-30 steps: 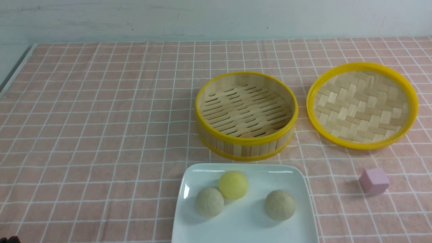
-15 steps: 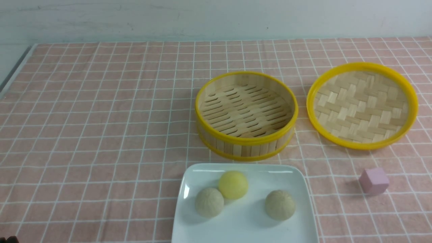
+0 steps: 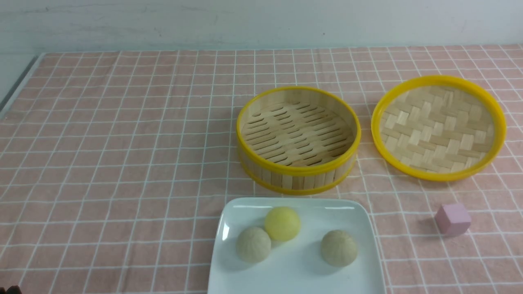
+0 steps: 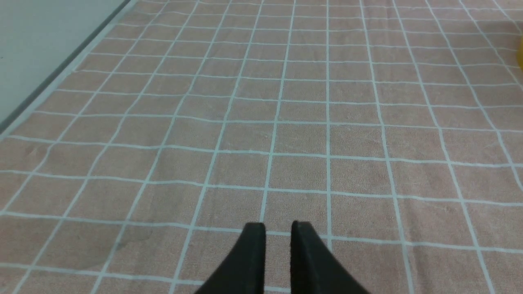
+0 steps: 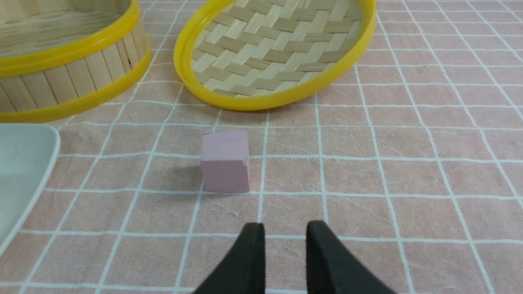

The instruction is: Put the steamed buns into the plate on the pink tablecloth.

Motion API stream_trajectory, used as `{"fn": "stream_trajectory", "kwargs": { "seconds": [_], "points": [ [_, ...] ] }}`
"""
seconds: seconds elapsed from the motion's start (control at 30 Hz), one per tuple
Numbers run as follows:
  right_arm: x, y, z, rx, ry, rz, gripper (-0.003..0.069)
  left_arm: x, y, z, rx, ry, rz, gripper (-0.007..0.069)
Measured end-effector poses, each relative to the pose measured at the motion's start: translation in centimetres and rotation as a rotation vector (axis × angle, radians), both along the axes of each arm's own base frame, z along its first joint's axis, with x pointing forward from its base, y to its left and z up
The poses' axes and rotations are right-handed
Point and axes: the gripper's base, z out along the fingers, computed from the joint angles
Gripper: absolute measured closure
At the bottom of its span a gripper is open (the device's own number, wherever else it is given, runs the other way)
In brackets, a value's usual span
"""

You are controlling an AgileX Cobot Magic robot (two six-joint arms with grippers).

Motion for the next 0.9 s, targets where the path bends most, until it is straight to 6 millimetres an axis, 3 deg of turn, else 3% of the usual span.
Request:
{"fn": "stream_trajectory", "kwargs": {
  "seconds": [0.9],
  "points": [
    [0.00, 0.00, 0.00, 0.000, 0.000, 0.000, 0.0457, 0.00, 0.01, 0.00, 0.003, 0.000, 0.000, 0.0475]
  ]
}}
